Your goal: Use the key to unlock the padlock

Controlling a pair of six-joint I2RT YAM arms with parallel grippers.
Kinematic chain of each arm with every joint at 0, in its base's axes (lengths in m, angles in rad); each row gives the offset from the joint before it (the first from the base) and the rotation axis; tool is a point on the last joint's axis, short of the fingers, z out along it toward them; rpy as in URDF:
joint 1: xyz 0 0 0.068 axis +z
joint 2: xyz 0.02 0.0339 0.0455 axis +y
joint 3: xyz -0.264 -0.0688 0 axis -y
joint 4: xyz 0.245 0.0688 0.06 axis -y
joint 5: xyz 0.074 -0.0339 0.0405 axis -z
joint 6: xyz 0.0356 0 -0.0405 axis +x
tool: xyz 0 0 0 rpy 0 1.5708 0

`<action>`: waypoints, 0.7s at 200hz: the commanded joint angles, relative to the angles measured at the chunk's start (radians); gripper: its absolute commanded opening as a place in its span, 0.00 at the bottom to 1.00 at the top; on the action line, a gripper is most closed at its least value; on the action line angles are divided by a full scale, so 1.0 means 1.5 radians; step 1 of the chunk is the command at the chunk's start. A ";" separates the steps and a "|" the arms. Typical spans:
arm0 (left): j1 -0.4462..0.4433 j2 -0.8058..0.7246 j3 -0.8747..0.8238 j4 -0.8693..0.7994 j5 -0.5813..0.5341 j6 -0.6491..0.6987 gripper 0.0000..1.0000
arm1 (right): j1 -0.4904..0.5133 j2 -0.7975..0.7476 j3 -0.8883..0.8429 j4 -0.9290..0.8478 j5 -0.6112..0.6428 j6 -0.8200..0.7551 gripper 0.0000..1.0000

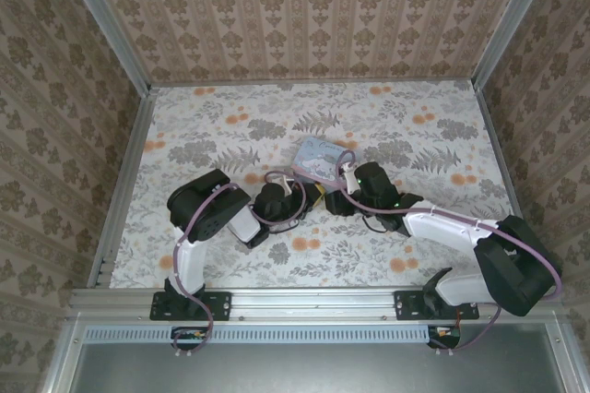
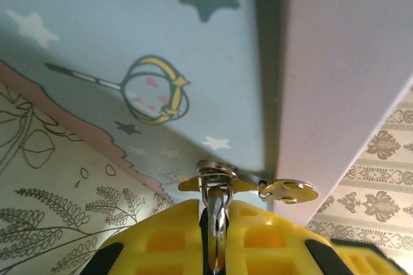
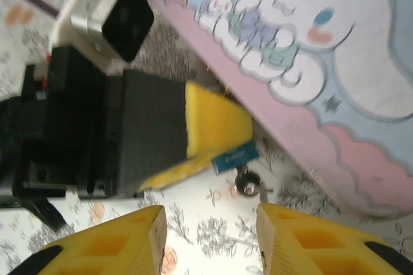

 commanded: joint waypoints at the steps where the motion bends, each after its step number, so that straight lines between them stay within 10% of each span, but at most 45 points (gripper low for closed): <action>1: 0.001 0.011 -0.009 -0.014 0.008 0.005 0.00 | 0.036 0.017 0.031 -0.072 0.088 -0.058 0.40; 140: 0.000 0.016 -0.003 -0.016 0.006 0.002 0.00 | 0.183 0.179 0.126 -0.107 0.429 -0.220 0.34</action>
